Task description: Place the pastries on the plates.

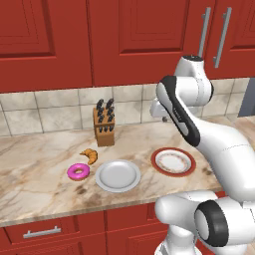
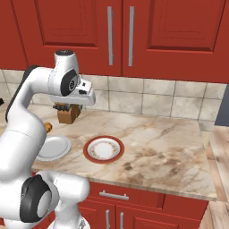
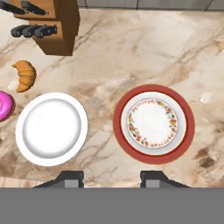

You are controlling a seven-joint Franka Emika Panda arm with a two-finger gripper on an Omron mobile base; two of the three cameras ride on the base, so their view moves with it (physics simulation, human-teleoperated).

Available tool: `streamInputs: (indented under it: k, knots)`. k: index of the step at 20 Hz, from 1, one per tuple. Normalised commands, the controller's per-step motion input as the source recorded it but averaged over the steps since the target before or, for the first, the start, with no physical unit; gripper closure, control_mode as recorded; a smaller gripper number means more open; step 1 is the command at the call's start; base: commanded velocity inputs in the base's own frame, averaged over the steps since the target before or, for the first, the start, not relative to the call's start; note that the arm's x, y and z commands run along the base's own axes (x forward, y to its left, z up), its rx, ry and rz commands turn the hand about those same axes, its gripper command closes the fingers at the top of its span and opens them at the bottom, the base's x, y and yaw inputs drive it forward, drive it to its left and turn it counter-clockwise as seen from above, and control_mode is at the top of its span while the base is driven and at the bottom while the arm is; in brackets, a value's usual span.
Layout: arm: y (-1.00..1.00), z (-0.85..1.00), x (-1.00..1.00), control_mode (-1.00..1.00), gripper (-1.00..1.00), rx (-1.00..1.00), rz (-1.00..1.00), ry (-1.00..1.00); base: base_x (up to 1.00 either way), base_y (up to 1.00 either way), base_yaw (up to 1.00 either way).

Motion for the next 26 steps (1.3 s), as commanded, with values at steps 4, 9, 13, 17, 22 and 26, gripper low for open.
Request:
streamInputs:
  k: [4,9,13,17,22,26]
  knots:
    - [0.04,-0.06,0.08,-1.00,-1.00,0.03,-0.02,0.00,0.00,0.00,0.00]
    - [0.54,-0.14,0.00,-1.00,-1.00,0.05,0.00,-0.02,0.00,0.00,0.00]
    - [0.71,-0.15,0.00,-1.00,-1.00,0.01,0.00,0.00,0.00,0.00,0.00]
    - [0.62,-0.16,0.00,-1.00,-1.00,0.03,0.00,0.01,0.00,0.00,0.00]
    - [0.43,-0.06,-0.17,-1.00,-1.00,0.00,0.00,0.00,0.00,0.00,0.00]
    - [0.55,-0.26,-0.41,-1.00,-1.00,-0.05,0.00,0.02,0.00,0.00,0.00]
